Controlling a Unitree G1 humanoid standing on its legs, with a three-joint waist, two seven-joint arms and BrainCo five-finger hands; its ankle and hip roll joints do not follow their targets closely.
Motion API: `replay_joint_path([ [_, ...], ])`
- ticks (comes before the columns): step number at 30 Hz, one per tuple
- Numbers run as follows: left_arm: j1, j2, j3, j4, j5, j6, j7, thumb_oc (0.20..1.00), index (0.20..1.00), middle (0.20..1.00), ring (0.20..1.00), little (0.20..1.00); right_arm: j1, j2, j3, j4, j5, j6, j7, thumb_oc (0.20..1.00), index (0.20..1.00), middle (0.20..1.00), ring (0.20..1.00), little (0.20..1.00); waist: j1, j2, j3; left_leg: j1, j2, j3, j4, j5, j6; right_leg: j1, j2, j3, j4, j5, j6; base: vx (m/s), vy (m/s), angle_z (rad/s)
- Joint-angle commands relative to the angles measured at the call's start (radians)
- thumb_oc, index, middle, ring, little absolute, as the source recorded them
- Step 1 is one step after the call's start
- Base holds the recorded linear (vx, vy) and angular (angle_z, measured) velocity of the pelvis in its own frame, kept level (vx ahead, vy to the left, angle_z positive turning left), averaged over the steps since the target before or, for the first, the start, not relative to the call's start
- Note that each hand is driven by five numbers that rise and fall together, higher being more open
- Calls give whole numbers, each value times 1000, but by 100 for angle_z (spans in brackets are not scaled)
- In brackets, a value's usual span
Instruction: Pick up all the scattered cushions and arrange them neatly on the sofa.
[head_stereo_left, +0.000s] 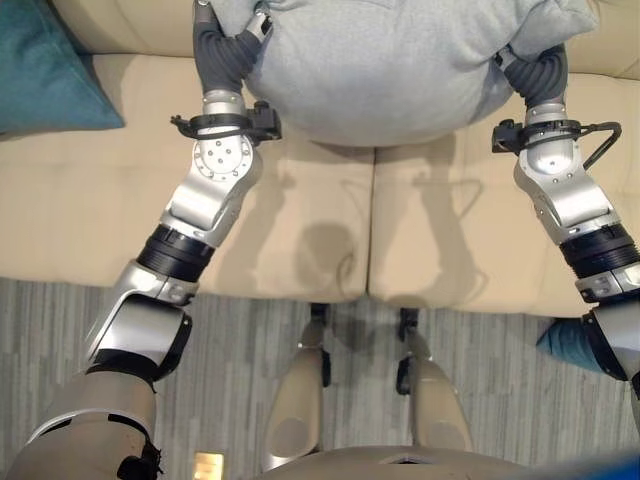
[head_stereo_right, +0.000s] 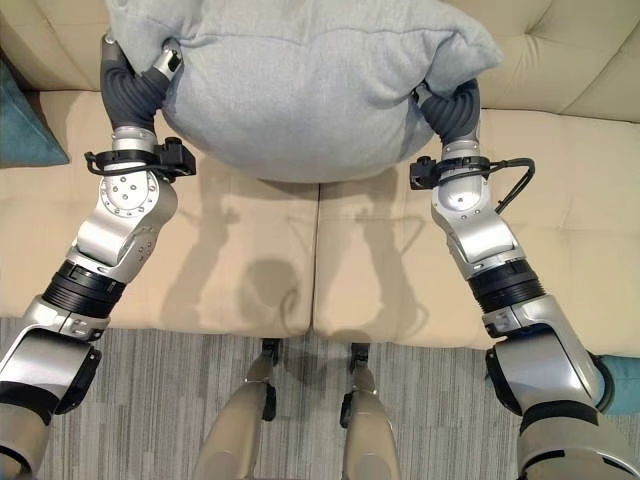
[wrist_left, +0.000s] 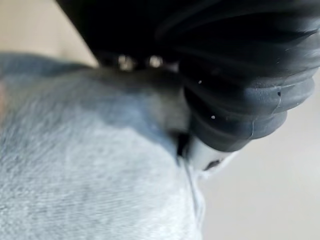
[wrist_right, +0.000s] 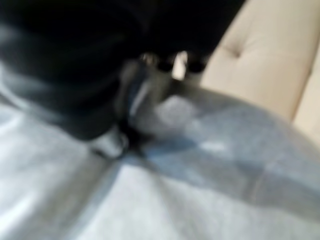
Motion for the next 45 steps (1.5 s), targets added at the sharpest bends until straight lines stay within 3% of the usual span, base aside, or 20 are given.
replay_joint_path([
  [1,-140,-32,-9,-1,83,-69,-16,200,200,200,200,200,-92,16,-46,-62,-68,-71,22,200,200,200,200,200,-5,-19,-28,2,-42,-38,65,-84,-33,-41,-11,24,32,17,49,-39,-13,3],
  [8,-171,-57,-31,144,75,-48,-14,200,200,200,200,200,-136,42,-24,35,-71,-65,17,200,200,200,200,200,-9,-21,-18,-41,-40,-41,63,-64,-37,-83,-11,26,29,35,46,-22,-5,-1],
  [15,-316,-36,-102,378,79,-23,-16,200,200,200,200,200,-303,55,76,231,-69,-49,-5,200,200,200,200,200,-13,-28,-33,-100,-37,-42,45,-39,-43,-150,-2,33,10,62,55,5,-4,0],
  [16,-381,-23,-138,451,79,-15,-15,235,235,235,235,235,-365,40,107,298,-75,-38,-20,200,200,200,200,200,-12,-23,-42,-105,-33,-46,24,-29,-47,-165,1,31,8,60,59,34,-25,1],
  [18,-424,-10,-157,491,86,-10,-16,526,526,526,526,526,-401,32,123,338,-68,-35,-23,200,200,200,200,200,-12,-20,-43,-109,-33,-49,13,-21,-48,-172,2,31,7,63,60,15,-8,0],
  [19,-494,8,-198,577,85,0,-24,1000,1000,1000,1000,1000,-474,20,168,431,-44,-26,-22,329,329,329,329,329,-9,-18,-47,-115,-33,-51,-7,-4,-51,-188,3,32,4,72,63,-4,9,4],
  [20,-524,18,-215,611,85,7,-28,1000,1000,1000,1000,1000,-503,14,188,461,-42,-22,-21,815,815,815,815,815,-7,-18,-48,-118,-33,-50,-10,0,-54,-193,3,30,4,75,65,1,14,6],
  [21,-551,39,-231,644,90,14,-34,1000,1000,1000,1000,1000,-531,2,210,488,-48,-16,-22,1000,1000,1000,1000,1000,-7,-16,-51,-121,-34,-50,-13,1,-55,-199,4,30,4,77,67,18,15,6],
  [28,-633,125,-277,779,56,18,-68,1000,1000,1000,1000,1000,-647,-66,308,632,-46,25,-6,1000,1000,1000,1000,1000,-2,-14,-56,-118,-37,-46,-10,-2,-57,-200,6,33,4,77,71,0,0,0],
  [33,-601,177,-256,812,46,23,-93,1000,1000,1000,1000,1000,-632,-127,307,675,-42,39,7,1000,1000,1000,1000,1000,-2,-14,-70,-90,-41,-43,-16,-4,-59,-176,4,31,4,75,71,0,0,0],
  [39,-516,304,-195,809,38,20,-114,1000,1000,1000,1000,1000,-573,-238,280,662,-41,47,18,1000,1000,1000,1000,1000,-2,-17,-89,-53,-43,-36,-18,-19,-54,-143,2,32,4,70,72,9,6,-2],
  [41,-361,347,-88,696,21,-4,-119,1000,1000,1000,1000,1000,-445,-287,186,609,-28,41,21,1000,1000,1000,1000,1000,1,-15,-94,-24,-43,-33,-16,-31,-51,-115,0,31,4,58,68,44,4,-1],
  [43,-89,350,86,499,28,-27,-130,1000,1000,1000,1000,1000,-203,-311,35,460,-61,31,37,1000,1000,1000,1000,1000,4,-17,-105,37,-38,-30,-13,-57,-49,-55,2,28,4,33,63,93,-11,0],
  [45,6,339,146,430,39,-28,-124,1000,1000,1000,1000,1000,-115,-309,-26,394,-82,29,34,1000,1000,1000,1000,1000,4,-19,-116,55,-39,-29,-14,-60,-48,-39,2,29,4,29,61,71,-11,-8],
])
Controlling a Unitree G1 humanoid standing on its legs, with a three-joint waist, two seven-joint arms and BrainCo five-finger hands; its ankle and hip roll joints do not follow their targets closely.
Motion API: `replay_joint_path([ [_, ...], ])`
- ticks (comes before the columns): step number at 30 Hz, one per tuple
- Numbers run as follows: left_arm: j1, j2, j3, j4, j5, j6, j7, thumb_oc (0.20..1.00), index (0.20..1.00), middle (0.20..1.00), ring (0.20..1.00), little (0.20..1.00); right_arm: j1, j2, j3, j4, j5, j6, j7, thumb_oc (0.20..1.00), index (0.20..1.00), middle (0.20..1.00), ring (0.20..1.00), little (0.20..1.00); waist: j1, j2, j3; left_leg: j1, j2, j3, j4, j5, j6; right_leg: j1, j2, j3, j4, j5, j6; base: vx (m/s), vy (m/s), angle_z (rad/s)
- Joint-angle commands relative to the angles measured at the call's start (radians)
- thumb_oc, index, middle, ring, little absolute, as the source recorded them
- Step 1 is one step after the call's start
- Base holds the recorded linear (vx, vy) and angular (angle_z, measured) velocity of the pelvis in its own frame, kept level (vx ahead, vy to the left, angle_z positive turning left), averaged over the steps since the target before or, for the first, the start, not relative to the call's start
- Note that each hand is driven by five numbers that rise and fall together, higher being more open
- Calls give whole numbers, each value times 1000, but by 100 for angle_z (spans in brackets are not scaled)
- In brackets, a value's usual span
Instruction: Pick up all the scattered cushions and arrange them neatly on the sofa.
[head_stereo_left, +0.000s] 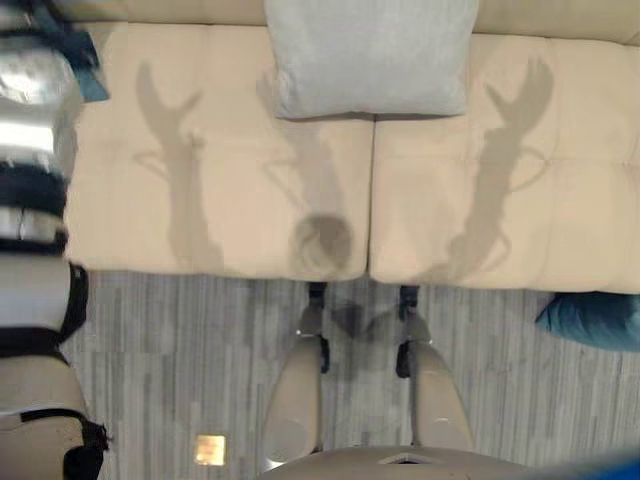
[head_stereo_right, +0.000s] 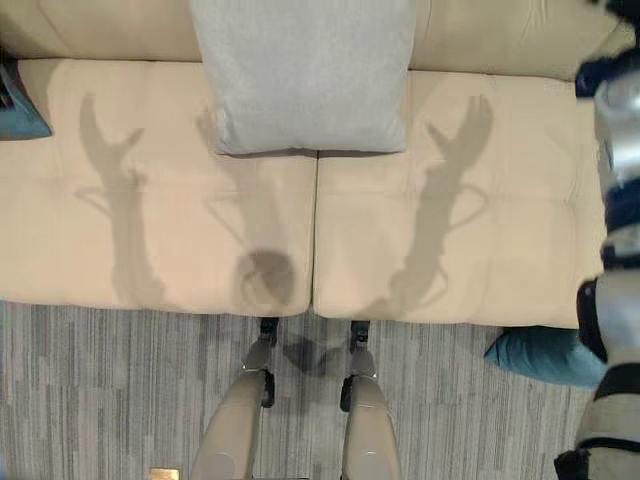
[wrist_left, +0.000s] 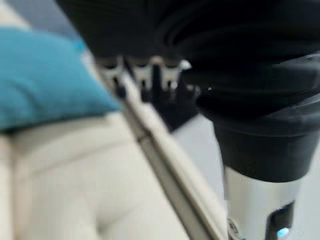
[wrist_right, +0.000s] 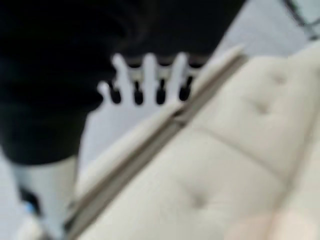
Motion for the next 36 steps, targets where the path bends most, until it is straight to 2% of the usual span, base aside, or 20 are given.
replay_joint_path([
  [1,22,-61,7,2,31,-62,9,1000,1000,1000,1000,1000,86,52,-34,-9,-30,-57,-11,1000,1000,1000,1000,1000,12,-19,-133,103,-28,-18,5,-102,-26,31,8,13,-6,-10,47,201,-37,-9],
  [2,278,-159,150,-132,54,-69,-5,1000,1000,1000,1000,1000,330,130,-209,-145,-48,-89,14,1000,1000,1000,1000,1000,11,-18,-156,169,-23,-16,5,-123,-26,94,8,6,-6,-35,43,192,-49,-5],
  [4,437,-226,221,-224,67,-72,-38,1000,1000,1000,1000,1000,479,170,-282,-252,-79,-104,54,1000,1000,1000,1000,1000,13,-22,-170,206,-19,-18,5,-133,-26,129,9,-3,-6,-50,42,135,-51,1],
  [5,516,-274,244,-262,79,-60,-54,1000,1000,1000,1000,1000,555,234,-320,-298,-70,-114,75,1000,1000,1000,1000,1000,13,-19,-180,225,-19,-19,6,-137,-24,148,10,-6,-6,-56,41,83,-39,7],
  [7,658,-349,308,-325,94,-51,-91,1000,1000,1000,1000,1000,702,273,-373,-373,-132,-111,123,1000,1000,1000,1000,1000,12,-21,-190,259,-18,-25,10,-140,-25,187,13,-15,-6,-67,37,61,-44,10],
  [8,724,-402,325,-338,85,-39,-111,1000,1000,1000,1000,1000,766,334,-387,-388,-120,-114,145,1000,1000,1000,1000,1000,13,-22,-195,278,-16,-26,17,-147,-22,212,15,-18,-6,-74,35,47,-50,9],
  [9,768,-448,332,-329,61,-32,-132,1000,1000,1000,1000,1000,819,334,-398,-404,-158,-111,161,1000,1000,1000,1000,1000,11,-20,-198,295,-18,-27,22,-149,-22,232,17,-18,-6,-79,31,57,-54,7],
  [10,852,-479,334,-267,103,-18,-186,1000,1000,1000,1000,1000,900,395,-398,-365,-163,-112,208,1000,1000,1000,1000,1000,8,-20,-212,330,-13,-23,28,-156,-23,270,21,-24,-4,-83,29,53,-47,12],
  [12,905,-530,338,-187,109,17,-231,1000,1000,1000,1000,1000,968,408,-394,-332,-240,-85,242,1000,1000,1000,1000,1000,9,-19,-229,358,-7,-25,30,-159,-20,298,26,-29,0,-93,27,29,-47,6],
  [13,906,-530,338,-186,109,16,-232,1000,1000,1000,1000,1000,970,409,-394,-333,-241,-85,242,1000,1000,1000,1000,1000,9,-19,-229,362,-7,-25,29,-159,-20,301,26,-29,0,-94,26,10,-47,1],
  [14,933,-569,299,-19,174,45,-252,1000,1000,1000,1000,1000,1005,436,-343,-207,-290,-76,260,1000,1000,1000,1000,1000,7,-16,-240,397,3,-20,22,-157,-22,335,32,-32,4,-102,26,0,0,0],
  [15,932,-569,299,-18,174,45,-252,1000,1000,1000,1000,1000,1004,436,-343,-206,-290,-76,260,1000,1000,1000,1000,1000,7,-16,-242,394,2,-20,22,-154,-21,332,32,-32,3,-100,26,-10,-41,-1],
  [19,916,-633,215,419,341,104,-277,1000,1000,1000,1000,1000,1021,518,-260,60,-340,-57,265,1000,1000,1000,1000,1000,-1,-16,-276,445,13,-13,9,-146,-17,376,47,-27,5,-112,23,-18,-38,-11],
  [21,905,-643,197,492,370,110,-274,1000,1000,1000,1000,1000,1015,526,-228,139,-360,-53,264,1000,1000,1000,1000,1000,-3,-17,-278,455,17,-10,5,-146,-17,385,50,-26,6,-116,21,-36,-55,-8],
  [22,898,-668,191,637,403,129,-270,1000,1000,1000,1000,1000,1025,560,-213,249,-367,-40,262,1000,1000,1000,1000,1000,-8,-17,-289,467,26,-9,1,-144,-18,393,57,-21,12,-124,17,-59,-86,-15],
  [28,894,-678,189,766,439,156,-284,1000,1000,1000,1000,1000,1027,606,-187,448,-372,-16,272,1000,1000,1000,1000,1000,-12,-20,-299,481,47,-19,1,-132,-26,412,78,-18,37,-152,-3,-52,-82,-4],
  [33,873,-680,162,761,431,157,-288,1000,1000,1000,1000,1000,1019,622,-186,506,-347,-4,271,1000,1000,1000,1000,1000,-14,-23,-275,449,53,-34,4,-101,-36,411,97,-21,27,-158,-19,-120,-75,6],
  [34,866,-678,153,757,437,157,-287,1000,1000,1000,1000,1000,1020,624,-189,515,-344,-4,268,1000,1000,1000,1000,1000,-17,-27,-268,433,51,-37,15,-99,-37,407,99,-25,23,-156,-21,-302,-96,28],
  [35,843,-677,127,741,440,153,-286,1000,1000,1000,1000,1000,1017,622,-193,525,-333,-1,259,1000,1000,1000,1000,1000,-25,-41,-246,378,43,-15,99,-108,-39,393,89,-39,16,-143,-24,-306,-85,51],
  [36,835,-678,120,734,439,150,-288,1000,1000,1000,1000,1000,1012,620,-186,533,-336,1,260,1000,1000,1000,1000,1000,-23,-50,-239,375,26,-32,135,-138,-33,380,84,-35,17,-133,-25,-302,-64,94],
])
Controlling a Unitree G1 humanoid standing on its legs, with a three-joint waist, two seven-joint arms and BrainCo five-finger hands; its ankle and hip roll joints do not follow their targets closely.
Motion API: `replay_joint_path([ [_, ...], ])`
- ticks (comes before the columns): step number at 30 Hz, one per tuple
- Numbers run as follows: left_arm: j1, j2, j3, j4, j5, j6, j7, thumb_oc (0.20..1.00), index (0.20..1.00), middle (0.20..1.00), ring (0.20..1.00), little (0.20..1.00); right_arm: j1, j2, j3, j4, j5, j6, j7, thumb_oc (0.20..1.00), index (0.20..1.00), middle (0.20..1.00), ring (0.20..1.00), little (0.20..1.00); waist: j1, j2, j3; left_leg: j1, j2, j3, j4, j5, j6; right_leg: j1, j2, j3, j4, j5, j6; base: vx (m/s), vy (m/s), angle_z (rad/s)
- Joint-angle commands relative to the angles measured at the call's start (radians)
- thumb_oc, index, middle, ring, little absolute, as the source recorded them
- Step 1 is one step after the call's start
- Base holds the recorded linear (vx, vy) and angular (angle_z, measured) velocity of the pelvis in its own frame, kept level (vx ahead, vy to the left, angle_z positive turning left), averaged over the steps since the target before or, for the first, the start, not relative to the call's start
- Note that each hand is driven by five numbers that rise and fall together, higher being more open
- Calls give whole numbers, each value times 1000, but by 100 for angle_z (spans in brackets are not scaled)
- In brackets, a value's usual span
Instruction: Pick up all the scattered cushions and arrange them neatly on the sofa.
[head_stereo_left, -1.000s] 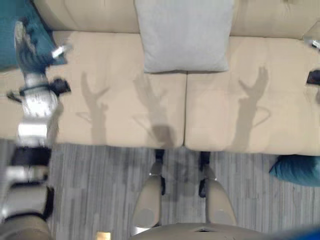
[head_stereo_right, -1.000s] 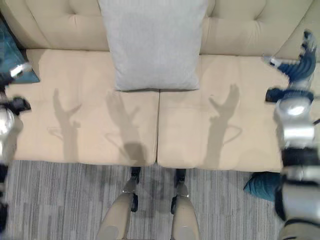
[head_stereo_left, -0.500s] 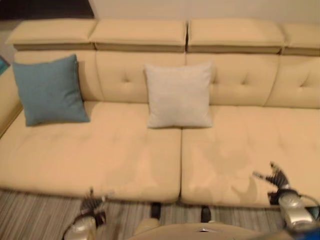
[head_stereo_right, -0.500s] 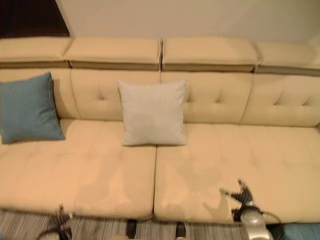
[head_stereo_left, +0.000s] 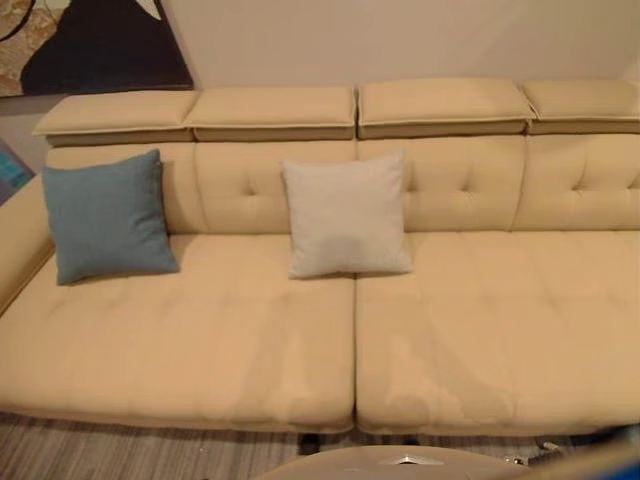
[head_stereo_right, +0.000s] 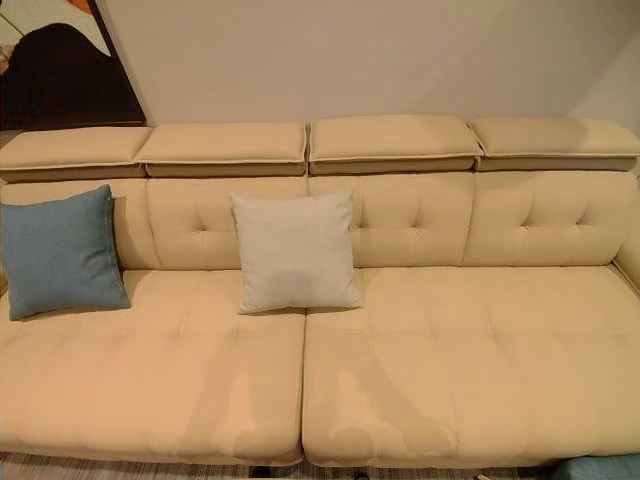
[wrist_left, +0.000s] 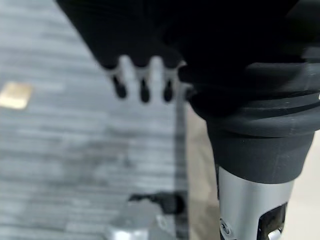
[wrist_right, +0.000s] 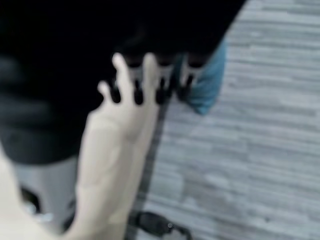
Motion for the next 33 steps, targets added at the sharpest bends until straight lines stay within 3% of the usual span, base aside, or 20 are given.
replay_joint_path([
  [1,-57,53,4,-22,34,-11,-15,1000,1000,1000,1000,1000,-79,23,-9,6,21,12,-22,1000,1000,1000,1000,1000,3,-130,74,41,-124,-4,125,-90,36,-21,-62,7,1,11,39,-183,-16,40],
  [3,-75,37,-15,-30,28,-12,-21,1000,1000,1000,1000,1000,-96,13,7,11,1,20,-19,1000,1000,1000,1000,1000,2,-135,73,89,-197,-92,175,-176,64,-76,-60,71,21,51,50,-231,102,-14],
  [4,-87,35,-25,-40,20,-14,-20,1000,1000,1000,1000,1000,-102,13,12,12,-1,28,-23,1000,1000,1000,1000,1000,-8,-123,74,114,-217,-124,131,-199,84,-118,-57,100,38,67,57,-325,259,-105],
  [6,-117,38,-41,-52,4,-24,-17,1000,1000,1000,1000,1000,-151,11,17,11,3,34,-32,1000,1000,1000,1000,1000,-15,-130,107,106,-266,-101,111,-224,112,-198,-78,148,30,144,102,-335,277,-159],
  [8,-121,48,-43,-58,13,-27,-14,1000,1000,1000,1000,1000,-158,15,17,7,10,33,-34,1000,1000,1000,1000,1000,-9,-133,107,105,-272,-71,96,-222,125,-214,-82,153,14,155,116,-238,192,-188],
  [9,-121,54,-42,-61,15,-29,-13,1000,1000,1000,1000,1000,-164,21,21,3,8,34,-32,1000,1000,1000,1000,1000,-2,-134,115,103,-270,-49,92,-220,130,-229,-85,136,17,155,121,-303,186,-160],
  [11,-119,66,-40,-66,21,-28,-13,1000,1000,1000,1000,1000,-163,30,29,5,4,34,-30,1000,1000,1000,1000,1000,17,-127,129,86,-256,0,93,-201,137,-236,-99,19,92,102,109,-254,96,-104],
  [13,-106,70,-42,-61,33,-23,-21,1000,1000,1000,1000,1000,-152,33,32,10,3,29,-27,1000,1000,1000,1000,1000,25,-112,131,86,-241,34,68,-169,148,-206,-86,-25,212,36,82,-261,100,-123],
  [14,-98,70,-40,-55,31,-17,-28,1000,1000,1000,1000,1000,-144,34,23,25,8,29,-25,1000,1000,1000,1000,1000,27,-94,113,93,-219,57,32,-144,156,-165,-73,-44,290,-30,58,-251,52,-84],
  [16,-94,67,-42,-49,35,-15,-33,1000,1000,1000,1000,1000,-139,37,21,28,11,30,-25,1000,1000,1000,1000,1000,37,-90,104,96,-211,73,18,-133,158,-122,-75,-63,300,-59,52,-181,-24,-98],
  [17,-86,59,-37,-40,30,-12,-39,1000,1000,1000,1000,1000,-132,38,16,37,5,32,-25,1000,1000,1000,1000,1000,76,-84,79,86,-183,135,7,-128,151,-24,-120,-181,290,-113,44,-225,-179,-110],
  [18,-91,57,-40,-41,41,-12,-40,1000,1000,1000,1000,1000,-130,48,12,30,10,32,-27,1000,1000,1000,1000,1000,89,-113,69,78,-185,188,3,-120,134,35,-107,-189,169,-102,62,-236,-222,-96],
  [20,-91,54,-39,-42,41,-14,-40,1000,1000,1000,1000,1000,-128,50,11,31,15,32,-29,1000,1000,1000,1000,1000,85,-115,61,69,-182,194,3,-117,131,32,-95,-171,144,-98,63,-71,-152,-109],
  [21,-105,51,-57,-50,44,-15,-41,1000,1000,1000,1000,1000,-124,51,7,28,29,31,-35,1000,1000,1000,1000,1000,66,-123,68,54,-176,199,29,-114,122,27,-78,-122,109,-84,59,-44,-107,-82],
  [26,-138,45,-105,-61,73,-9,-48,1000,1000,1000,1000,1000,-110,48,3,40,46,39,-39,1000,1000,1000,1000,1000,40,-138,92,26,-164,177,96,-126,104,44,-49,-76,40,-55,43,-102,-121,-35],
  [27,-145,28,-129,-73,72,-12,-44,1000,1000,1000,1000,1000,-101,42,12,51,41,43,-38,1000,1000,1000,1000,1000,62,-148,110,18,-250,-55,151,-163,103,30,-34,10,24,-24,38,-140,-56,-85],
  [28,-141,25,-131,-70,76,-11,-42,1000,1000,1000,1000,1000,-97,41,14,53,37,43,-36,1000,1000,1000,1000,1000,57,-144,107,14,-256,-74,132,-159,101,24,-32,35,15,-16,42,-109,-15,-166],
  [31,-136,22,-143,-61,97,-9,-49,1000,1000,1000,1000,1000,-91,36,15,64,28,45,-27,1000,1000,1000,1000,1000,42,-134,89,38,-254,-53,78,-162,125,-10,-26,111,20,7,63,-5,90,-120],
  [33,-132,37,-143,-68,109,-15,-49,1000,1000,1000,1000,1000,-111,44,26,61,26,43,-24,1000,1000,1000,1000,1000,44,-131,98,49,-235,14,45,-152,141,-77,-18,152,84,15,81,-93,169,-133],
])
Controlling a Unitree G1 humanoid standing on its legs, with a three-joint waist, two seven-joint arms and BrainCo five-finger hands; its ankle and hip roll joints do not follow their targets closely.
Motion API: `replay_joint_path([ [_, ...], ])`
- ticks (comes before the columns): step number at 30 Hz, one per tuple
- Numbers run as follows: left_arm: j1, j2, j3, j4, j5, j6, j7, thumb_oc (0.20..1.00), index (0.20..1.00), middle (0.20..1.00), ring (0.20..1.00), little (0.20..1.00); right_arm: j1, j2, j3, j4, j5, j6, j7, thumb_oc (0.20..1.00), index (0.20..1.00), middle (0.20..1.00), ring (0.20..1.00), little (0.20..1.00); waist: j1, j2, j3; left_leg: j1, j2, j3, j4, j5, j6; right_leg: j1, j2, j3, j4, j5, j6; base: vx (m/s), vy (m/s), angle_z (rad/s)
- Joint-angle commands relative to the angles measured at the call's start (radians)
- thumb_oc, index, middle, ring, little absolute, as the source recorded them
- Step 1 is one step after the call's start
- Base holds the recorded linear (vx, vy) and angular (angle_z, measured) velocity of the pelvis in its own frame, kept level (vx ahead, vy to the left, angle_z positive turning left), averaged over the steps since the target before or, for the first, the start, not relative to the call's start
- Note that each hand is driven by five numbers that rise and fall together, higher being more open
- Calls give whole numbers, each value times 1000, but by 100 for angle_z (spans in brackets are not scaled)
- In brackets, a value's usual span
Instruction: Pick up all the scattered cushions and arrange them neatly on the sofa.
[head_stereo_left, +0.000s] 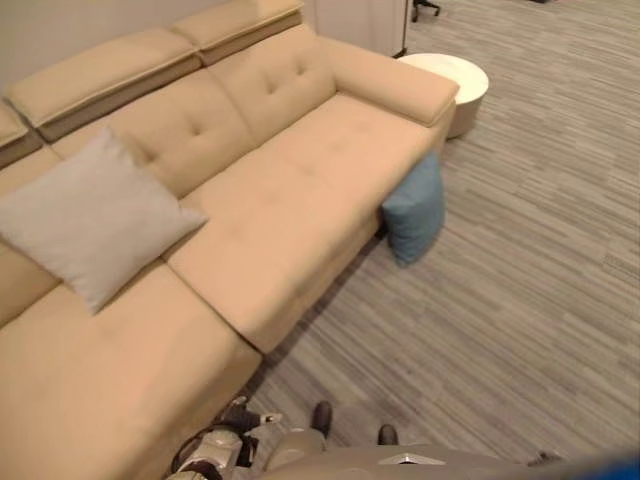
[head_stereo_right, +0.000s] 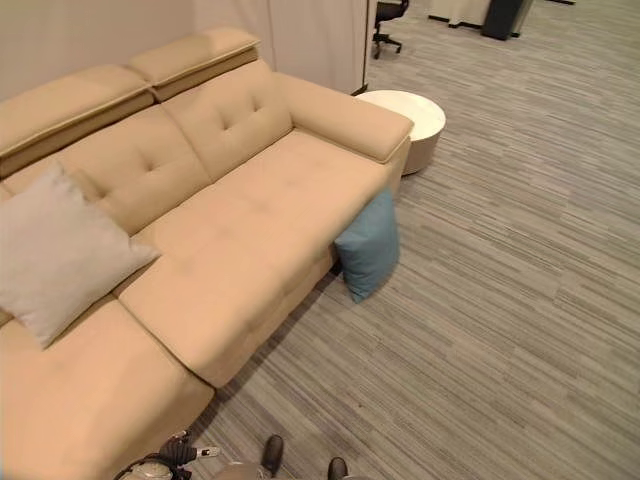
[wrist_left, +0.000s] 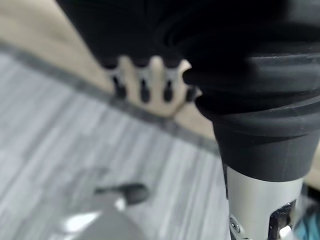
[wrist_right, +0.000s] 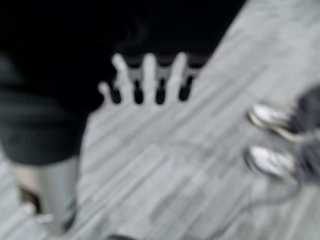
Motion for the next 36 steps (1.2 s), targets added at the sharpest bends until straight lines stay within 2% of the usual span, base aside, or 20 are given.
replay_joint_path([
  [1,-15,45,15,3,44,-17,-7,1000,1000,1000,1000,1000,-71,18,19,-15,6,-4,-2,1000,1000,1000,1000,1000,64,-56,43,-21,-41,129,62,-74,26,-122,-31,-25,98,57,131,-95,103,-226],
  [2,-16,45,15,3,44,-17,-7,1000,1000,1000,1000,1000,-71,18,19,-15,6,-3,-2,1000,1000,1000,1000,1000,66,-56,43,-20,-41,131,62,-74,26,-123,-31,-23,101,55,131,-81,23,-187],
  [4,-19,61,27,8,45,-18,-1,1000,1000,1000,1000,1000,-73,25,26,-17,-4,-6,-7,1000,1000,1000,1000,1000,92,-48,51,5,-6,201,37,-71,14,-111,-82,-238,124,26,120,-40,8,-140],
  [5,-16,63,33,8,43,-16,-4,1000,1000,1000,1000,1000,-65,27,22,-18,-5,-7,-6,1000,1000,1000,1000,1000,91,-47,41,18,-2,220,24,-65,11,-90,-78,-300,129,6,104,50,-26,-135],
  [8,-11,62,37,9,40,-11,-11,1000,1000,1000,1000,1000,-55,31,16,-12,0,-1,-5,1000,1000,1000,1000,1000,91,-57,25,44,2,274,20,-71,8,-57,-64,-353,111,-15,87,56,-62,-75],
  [12,-20,51,22,2,40,-9,-12,1000,1000,1000,1000,1000,-50,32,2,-12,20,0,-5,1000,1000,1000,1000,1000,73,-62,26,37,7,270,89,-100,-2,-50,-50,-305,86,-12,79,93,-170,-16],
  [13,-23,48,14,-6,37,-10,-16,1000,1000,1000,1000,1000,-48,29,-5,-16,32,-2,-9,1000,1000,1000,1000,1000,70,-66,34,20,7,272,146,-114,-8,-45,-53,-301,81,-8,77,64,-208,5],
  [14,-32,37,-7,-22,38,-13,-19,1000,1000,1000,1000,1000,-44,20,-19,-19,47,-4,-13,1000,1000,1000,1000,1000,61,-73,53,-30,19,282,266,-126,-19,-30,-57,-293,75,-14,69,46,-175,7],
  [15,-32,37,-7,-22,38,-13,-19,1000,1000,1000,1000,1000,-44,20,-19,-19,47,-4,-13,1000,1000,1000,1000,1000,60,-72,52,-34,20,281,273,-128,-19,-31,-56,-293,75,-14,69,80,-196,23],
  [16,-38,28,-21,-33,28,-11,-18,1000,1000,1000,1000,1000,-42,16,-21,-19,55,1,-18,1000,1000,1000,1000,1000,71,-73,75,-98,16,244,385,-109,-24,-8,-50,-280,69,-25,51,83,-104,23],
  [17,-41,26,-28,-31,25,-11,-16,1000,1000,1000,1000,1000,-41,15,-20,-20,57,3,-20,1000,1000,1000,1000,1000,74,-74,81,-129,3,228,395,-110,-20,1,-51,-272,66,-28,48,143,-120,12],
  [18,-41,23,-33,-31,21,-11,-16,1000,1000,1000,1000,1000,-38,16,-18,-20,59,3,-20,1000,1000,1000,1000,1000,77,-76,79,-165,-19,212,372,-117,-12,10,-56,-268,57,-30,49,253,-59,-13],
  [21,-37,18,-43,-31,22,-7,-12,1000,1000,1000,1000,1000,-37,16,-9,-25,60,0,-23,1000,1000,1000,1000,1000,91,-57,70,-239,-29,210,206,-7,-18,60,-18,-233,26,-49,52,304,-26,-5],
  [24,-31,14,-41,-31,19,-9,-11,1000,1000,1000,1000,1000,-41,13,-10,-17,59,2,-24,1000,1000,1000,1000,1000,113,-56,67,-258,-38,177,171,37,-31,94,-6,-198,17,-64,56,251,4,-53],
  [29,-11,19,-27,-34,12,-7,-19,1000,1000,1000,1000,1000,-46,29,7,-18,29,0,-10,1000,1000,1000,1000,1000,128,-75,33,-189,-45,172,171,-19,8,99,-25,-157,102,-106,77,358,92,-66],
  [30,-9,21,-24,-32,10,-7,-20,1000,1000,1000,1000,1000,-48,33,12,-16,19,-1,-8,1000,1000,1000,1000,1000,135,-81,26,-168,-47,182,168,-36,20,89,-35,-160,148,-95,93,186,72,-56],
  [32,-17,33,-23,-37,8,-5,-20,1000,1000,1000,1000,1000,-62,36,15,-22,19,-4,-4,1000,1000,1000,1000,1000,134,-88,33,-123,-53,182,156,-63,45,15,-49,-145,310,-11,129,262,101,-23],
  [33,-23,39,-26,-46,5,-5,-19,1000,1000,1000,1000,1000,-69,35,15,-29,20,-5,-4,1000,1000,1000,1000,1000,127,-82,41,-105,-52,177,154,-70,56,-27,-55,-152,391,33,142,429,198,-15],
  [34,-34,53,-31,-61,2,-5,-13,1000,1000,1000,1000,1000,-88,36,23,-49,20,-8,-7,1000,1000,1000,1000,1000,104,-52,66,-35,-30,160,122,-91,75,-136,-79,-182,540,63,128,436,193,-14],
  [36,-35,53,-27,-59,-3,-8,-10,1000,1000,1000,1000,1000,-90,34,32,-52,20,-10,-4,1000,1000,1000,1000,1000,90,-39,70,18,-26,144,96,-103,74,-190,-78,-206,485,29,106,436,83,19],
])
